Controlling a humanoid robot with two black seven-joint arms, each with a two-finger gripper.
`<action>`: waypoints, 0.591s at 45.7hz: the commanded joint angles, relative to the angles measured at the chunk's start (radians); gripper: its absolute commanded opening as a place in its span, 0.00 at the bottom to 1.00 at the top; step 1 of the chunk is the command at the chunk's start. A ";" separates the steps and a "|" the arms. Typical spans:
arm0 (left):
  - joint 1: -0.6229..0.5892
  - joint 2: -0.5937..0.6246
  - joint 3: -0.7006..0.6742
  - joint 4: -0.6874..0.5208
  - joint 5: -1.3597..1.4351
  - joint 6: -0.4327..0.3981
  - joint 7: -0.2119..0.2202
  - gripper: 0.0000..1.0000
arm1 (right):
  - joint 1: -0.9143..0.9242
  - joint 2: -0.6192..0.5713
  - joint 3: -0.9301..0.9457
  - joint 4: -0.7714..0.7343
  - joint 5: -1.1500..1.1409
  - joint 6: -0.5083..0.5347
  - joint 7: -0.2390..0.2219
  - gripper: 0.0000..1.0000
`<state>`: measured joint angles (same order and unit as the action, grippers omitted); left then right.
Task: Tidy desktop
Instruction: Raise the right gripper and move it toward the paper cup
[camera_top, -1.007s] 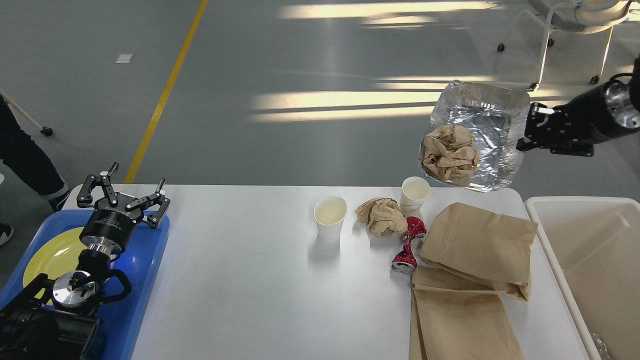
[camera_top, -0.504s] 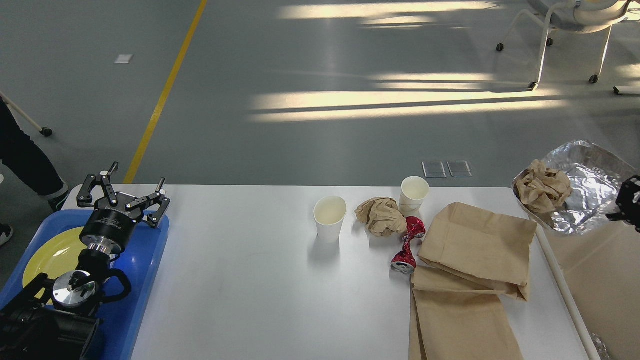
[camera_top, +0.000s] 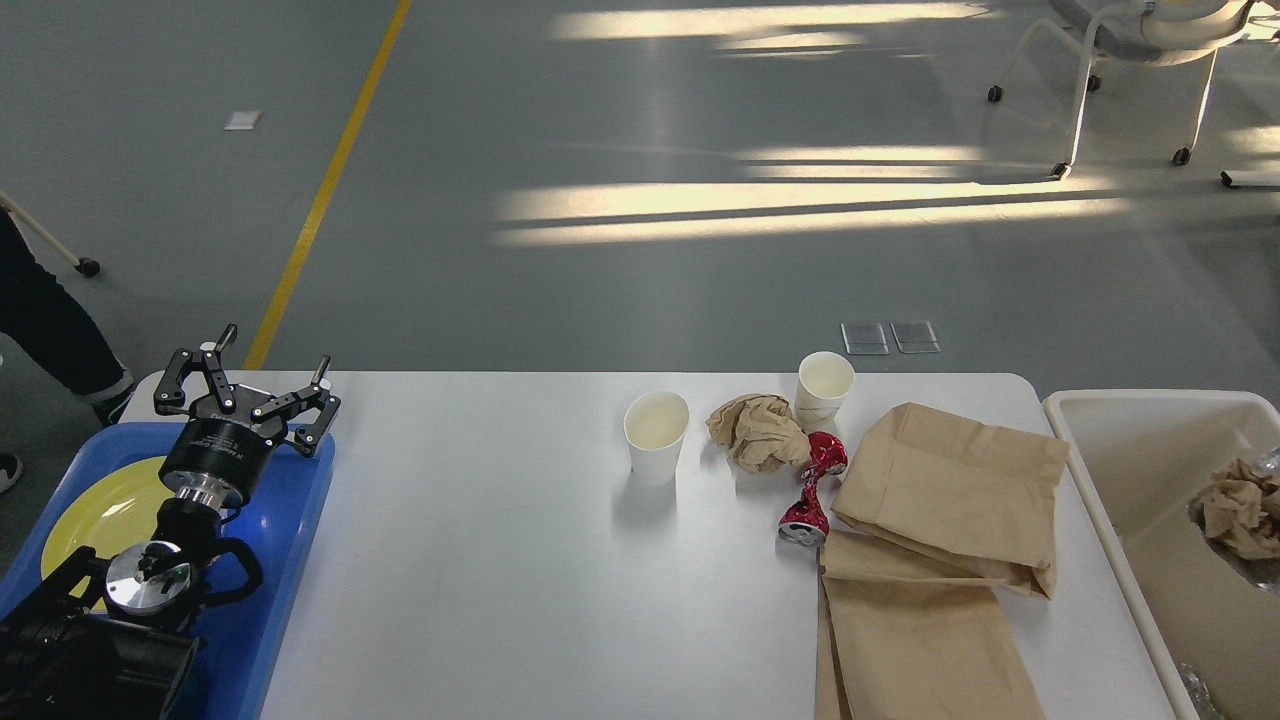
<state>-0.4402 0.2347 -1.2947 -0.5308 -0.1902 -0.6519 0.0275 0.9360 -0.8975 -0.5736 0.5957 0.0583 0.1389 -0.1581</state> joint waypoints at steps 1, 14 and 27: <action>0.000 0.000 0.000 0.000 0.000 0.000 0.000 0.96 | -0.002 0.017 0.000 0.001 0.000 -0.002 0.000 1.00; 0.000 0.000 0.000 0.000 0.000 0.000 0.000 0.96 | 0.134 0.120 -0.002 0.019 0.000 0.001 -0.003 1.00; 0.000 0.000 0.000 0.000 0.000 0.000 0.000 0.96 | 0.380 0.293 -0.118 0.023 -0.017 0.045 -0.005 1.00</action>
<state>-0.4402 0.2347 -1.2947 -0.5308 -0.1902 -0.6518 0.0275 1.2222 -0.6884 -0.5911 0.6179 0.0471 0.1473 -0.1624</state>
